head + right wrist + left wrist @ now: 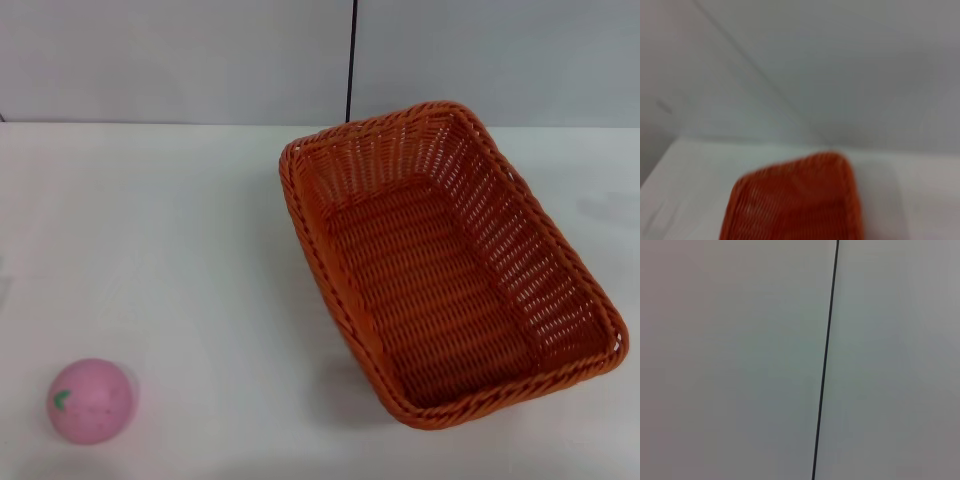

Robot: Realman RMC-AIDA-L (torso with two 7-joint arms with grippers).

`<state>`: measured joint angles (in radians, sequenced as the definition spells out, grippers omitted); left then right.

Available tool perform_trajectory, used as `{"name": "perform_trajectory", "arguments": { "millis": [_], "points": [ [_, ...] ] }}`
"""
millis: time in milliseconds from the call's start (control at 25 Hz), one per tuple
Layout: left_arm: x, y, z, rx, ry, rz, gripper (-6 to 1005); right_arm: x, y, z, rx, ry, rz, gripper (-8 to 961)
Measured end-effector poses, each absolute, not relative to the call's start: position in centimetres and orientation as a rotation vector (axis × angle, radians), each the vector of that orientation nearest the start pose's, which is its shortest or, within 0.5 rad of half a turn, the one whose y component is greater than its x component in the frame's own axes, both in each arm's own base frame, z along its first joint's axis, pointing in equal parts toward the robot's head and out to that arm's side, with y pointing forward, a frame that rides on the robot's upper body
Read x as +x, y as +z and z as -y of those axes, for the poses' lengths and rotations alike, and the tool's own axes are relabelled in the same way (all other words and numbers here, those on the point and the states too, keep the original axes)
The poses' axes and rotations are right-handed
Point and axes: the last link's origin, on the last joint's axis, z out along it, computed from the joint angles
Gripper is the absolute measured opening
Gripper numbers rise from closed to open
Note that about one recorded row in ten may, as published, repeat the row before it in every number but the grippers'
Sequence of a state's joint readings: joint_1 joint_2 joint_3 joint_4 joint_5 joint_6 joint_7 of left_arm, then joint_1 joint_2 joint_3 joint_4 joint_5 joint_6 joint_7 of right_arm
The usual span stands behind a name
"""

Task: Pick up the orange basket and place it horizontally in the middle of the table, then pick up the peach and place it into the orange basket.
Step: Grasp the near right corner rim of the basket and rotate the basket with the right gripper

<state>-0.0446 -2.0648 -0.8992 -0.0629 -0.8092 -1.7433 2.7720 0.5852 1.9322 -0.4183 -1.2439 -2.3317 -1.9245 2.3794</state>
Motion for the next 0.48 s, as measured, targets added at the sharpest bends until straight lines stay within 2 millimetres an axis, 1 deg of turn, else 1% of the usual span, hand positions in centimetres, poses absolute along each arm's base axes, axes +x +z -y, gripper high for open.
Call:
{"name": "perform_trajectory", "arguments": {
  "millis": [40,80,120,200,240,280,320,480],
  "points": [
    [-38.2,4.5,-16.7,-1.311,-0.881,0.487,808,24.9,16.4,-33.8,-2.379,0.358,-1.468,524],
    [-38.1,4.5,-16.7,-1.313,-0.881,0.487,808,24.5,15.8,-34.6,-2.404,0.295,-1.537,522],
    [-38.1,4.4,-16.7,-1.316,-0.881,0.487,807,24.5,15.8,-34.6,-2.404,0.295,-1.537,520],
    [-38.2,4.4,-16.6,-1.317,-0.88,0.49,806,24.2,14.8,-35.5,-2.415,0.241,-1.592,516],
    [-38.2,4.4,-16.5,-1.317,-0.878,0.492,805,24.1,14.2,-35.8,-2.425,0.214,-1.609,514],
    [-38.3,4.3,-16.4,-1.316,-0.874,0.495,805,23.9,12.8,-36.5,-2.438,0.159,-1.638,512],
    [-38.3,4.3,-16.3,-1.316,-0.872,0.497,804,23.9,12.8,-36.5,-2.438,0.159,-1.638,509],
    [-38.4,4.4,-16.0,-1.314,-0.864,0.502,802,23.9,10.5,-37.6,-2.43,0.092,-1.65,501]
  ]
}}
